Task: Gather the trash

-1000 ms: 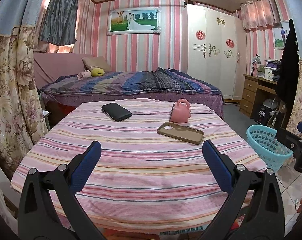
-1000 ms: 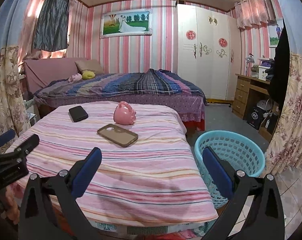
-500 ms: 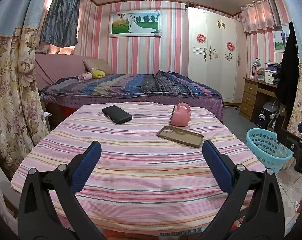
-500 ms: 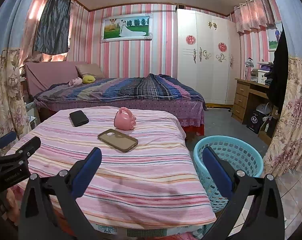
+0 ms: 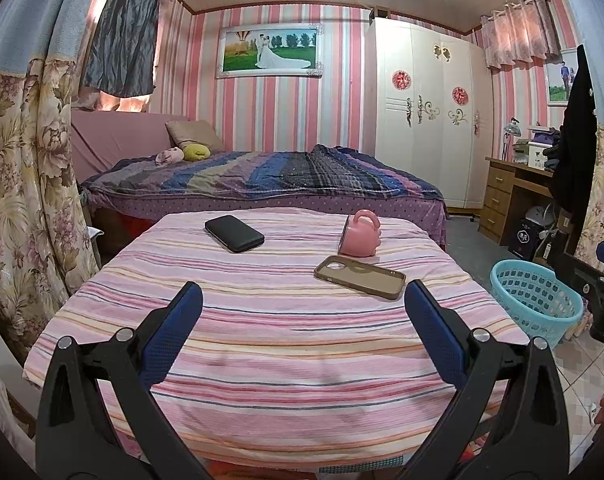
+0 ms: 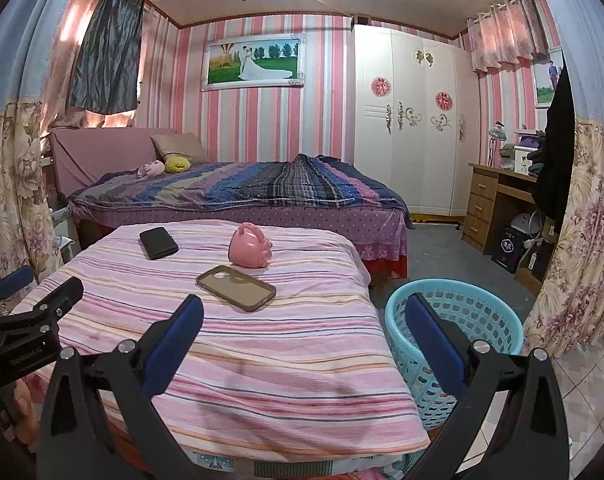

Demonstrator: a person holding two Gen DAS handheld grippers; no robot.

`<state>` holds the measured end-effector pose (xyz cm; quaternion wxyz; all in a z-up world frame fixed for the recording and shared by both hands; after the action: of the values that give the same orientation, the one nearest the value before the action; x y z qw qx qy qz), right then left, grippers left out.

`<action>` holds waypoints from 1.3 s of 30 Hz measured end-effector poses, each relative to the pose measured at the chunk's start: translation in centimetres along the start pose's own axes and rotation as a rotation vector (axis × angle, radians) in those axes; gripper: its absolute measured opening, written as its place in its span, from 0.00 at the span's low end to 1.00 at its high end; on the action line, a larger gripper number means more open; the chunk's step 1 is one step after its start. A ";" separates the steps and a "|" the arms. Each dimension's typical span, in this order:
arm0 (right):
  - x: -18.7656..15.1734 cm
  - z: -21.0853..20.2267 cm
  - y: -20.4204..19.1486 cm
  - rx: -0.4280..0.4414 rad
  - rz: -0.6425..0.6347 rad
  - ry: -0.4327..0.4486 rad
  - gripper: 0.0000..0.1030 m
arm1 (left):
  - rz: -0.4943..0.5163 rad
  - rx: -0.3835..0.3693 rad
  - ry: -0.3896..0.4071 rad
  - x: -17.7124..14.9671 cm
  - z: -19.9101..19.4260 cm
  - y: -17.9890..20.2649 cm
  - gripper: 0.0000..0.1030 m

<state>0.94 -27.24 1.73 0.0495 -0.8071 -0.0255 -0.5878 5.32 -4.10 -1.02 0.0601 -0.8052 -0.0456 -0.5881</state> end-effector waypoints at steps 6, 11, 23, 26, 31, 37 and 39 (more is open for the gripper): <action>0.3 -0.1 0.1 -0.002 -0.003 0.001 0.96 | -0.002 0.000 -0.002 0.0 0.0 0.0 0.95; 0.3 -0.1 0.1 0.001 0.001 0.002 0.96 | -0.005 0.002 0.000 0.3 -0.1 0.1 0.95; 0.4 -0.1 0.2 -0.001 0.006 0.005 0.96 | -0.005 0.003 0.004 0.4 -0.2 0.2 0.95; 0.3 0.0 0.3 -0.002 0.006 0.005 0.96 | -0.002 0.006 0.004 0.4 -0.2 0.3 0.95; 0.3 -0.1 0.3 -0.002 0.004 0.006 0.96 | -0.003 0.005 0.004 0.4 -0.2 0.3 0.95; 0.3 0.0 0.3 -0.002 0.005 0.005 0.96 | 0.000 0.006 0.006 0.4 -0.2 0.3 0.95; 0.3 0.0 0.3 -0.003 0.005 0.002 0.96 | 0.000 0.005 0.006 0.4 -0.2 0.3 0.95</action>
<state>1.08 -27.59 1.97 0.0497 -0.8066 -0.0228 -0.5886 5.28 -4.42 -0.60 0.0625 -0.8032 -0.0469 -0.5906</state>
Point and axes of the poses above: each gripper's, at about its wrist camera, not at the fingertips, and z roughly the way its jaws point, y to its right, x to its top, the point moved 9 cm from there along z, roughly the way its jaws point, and after that the axes turned 12 degrees about x, right-handed, at the moved point
